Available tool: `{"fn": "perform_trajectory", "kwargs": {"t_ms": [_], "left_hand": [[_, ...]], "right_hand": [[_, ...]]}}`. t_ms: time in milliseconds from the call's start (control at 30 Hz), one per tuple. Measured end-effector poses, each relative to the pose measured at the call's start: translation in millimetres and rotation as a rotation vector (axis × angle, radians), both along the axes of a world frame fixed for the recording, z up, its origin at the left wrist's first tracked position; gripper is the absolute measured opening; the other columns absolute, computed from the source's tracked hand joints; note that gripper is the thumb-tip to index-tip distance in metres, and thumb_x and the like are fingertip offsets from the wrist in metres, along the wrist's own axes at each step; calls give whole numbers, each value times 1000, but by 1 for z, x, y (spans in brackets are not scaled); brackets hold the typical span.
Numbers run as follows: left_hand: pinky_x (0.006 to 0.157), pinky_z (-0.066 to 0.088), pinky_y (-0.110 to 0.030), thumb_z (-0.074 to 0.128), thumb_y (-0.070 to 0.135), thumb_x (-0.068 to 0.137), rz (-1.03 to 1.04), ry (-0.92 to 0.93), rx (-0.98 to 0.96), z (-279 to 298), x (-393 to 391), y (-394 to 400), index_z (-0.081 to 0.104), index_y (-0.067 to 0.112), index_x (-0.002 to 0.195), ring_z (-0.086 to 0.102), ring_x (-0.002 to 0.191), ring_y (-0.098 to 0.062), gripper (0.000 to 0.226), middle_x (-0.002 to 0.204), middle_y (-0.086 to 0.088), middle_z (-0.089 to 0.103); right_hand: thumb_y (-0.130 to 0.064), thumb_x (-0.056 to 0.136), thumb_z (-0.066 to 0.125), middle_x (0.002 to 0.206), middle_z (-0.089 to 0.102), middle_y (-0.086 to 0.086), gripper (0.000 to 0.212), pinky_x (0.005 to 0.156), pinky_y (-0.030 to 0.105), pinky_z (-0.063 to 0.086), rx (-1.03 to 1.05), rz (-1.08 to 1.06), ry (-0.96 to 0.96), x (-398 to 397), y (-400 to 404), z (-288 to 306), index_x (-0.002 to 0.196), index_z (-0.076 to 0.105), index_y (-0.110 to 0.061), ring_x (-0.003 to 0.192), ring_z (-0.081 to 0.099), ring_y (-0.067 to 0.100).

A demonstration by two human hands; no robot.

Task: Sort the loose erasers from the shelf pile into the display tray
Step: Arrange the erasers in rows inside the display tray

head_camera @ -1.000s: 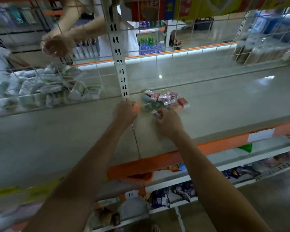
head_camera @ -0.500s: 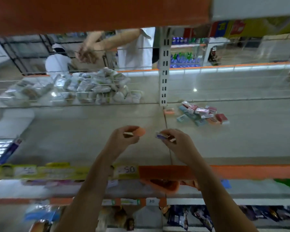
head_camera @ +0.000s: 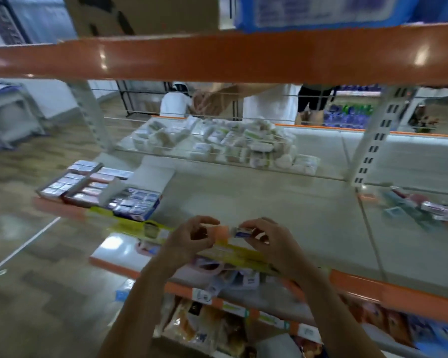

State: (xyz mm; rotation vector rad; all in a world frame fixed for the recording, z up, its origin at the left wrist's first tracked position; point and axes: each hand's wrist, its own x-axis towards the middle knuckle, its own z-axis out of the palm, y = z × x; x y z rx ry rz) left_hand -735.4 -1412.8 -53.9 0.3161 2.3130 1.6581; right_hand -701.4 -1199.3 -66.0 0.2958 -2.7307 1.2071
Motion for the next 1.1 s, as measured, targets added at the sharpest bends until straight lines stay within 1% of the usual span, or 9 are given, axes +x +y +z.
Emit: {"fn": "perform_trajectory", "kwargs": {"t_ms": [67,133,333,467,533,667,833,967,1100], "left_hand": [[65,48,-32,73,5,75,24,1,2,2,-1,-33,66,28,95,61,73,-14,31,74,4,68],[66,50,-30,66,-4,81,27,7,-4,5,-3,-64,65,20,98,63,71,-13,30,73,5,70],[72,53,-22,67,-3,80,72,-7,8,6,-17,-148,66,23,101,68,79,-10,33,85,2,73],[85,54,-35,66,-1,81,74,9,-13,-1,-35,-188,66,23,105,69,87,-16,34,92,0,73],[86,54,-36,64,-3,82,82,12,1,1,-46,-202,67,24,104,68,87,-18,34,91,-1,73],[80,55,-27,63,-5,82,91,31,18,5,-77,-223,66,26,100,68,85,-18,36,90,-4,73],[82,55,-29,64,-3,83,11,36,8,10,-123,-239,65,22,106,68,90,-18,34,96,-6,71],[74,53,-24,62,-4,84,-22,15,-5,15,-160,-244,64,22,107,68,91,-17,35,95,-2,72],[56,53,-23,61,1,86,-31,-39,33,20,-186,-248,63,23,107,69,83,-13,31,93,-2,72]], "right_hand": [[-6,85,62,101,60,-2,27,69,3,42,2,24,10,-6,-32,1,110,66,-15,80,57,7],[-3,84,62,99,57,-6,29,69,2,41,9,37,19,-13,-62,4,110,66,-15,81,57,6],[-9,86,64,95,54,-9,24,69,3,41,-10,17,46,-30,-142,5,109,65,-14,81,56,8],[-13,85,64,96,55,-9,24,73,7,38,38,8,55,-45,-177,5,110,64,-16,87,54,10],[-14,84,64,96,55,-10,24,76,14,38,63,4,73,-56,-190,7,108,64,-19,89,53,10],[-15,86,61,99,56,-10,24,76,4,33,89,-2,120,-85,-212,11,109,63,-19,94,47,4],[-18,87,62,106,58,-4,25,82,16,32,163,-11,116,-135,-225,14,111,63,-19,106,47,12],[-21,87,62,106,57,-5,24,82,13,27,239,-1,137,-168,-228,21,111,64,-19,106,44,14],[-25,89,60,107,57,-5,25,82,14,27,311,34,126,-193,-242,23,113,63,-21,105,42,12]]}}
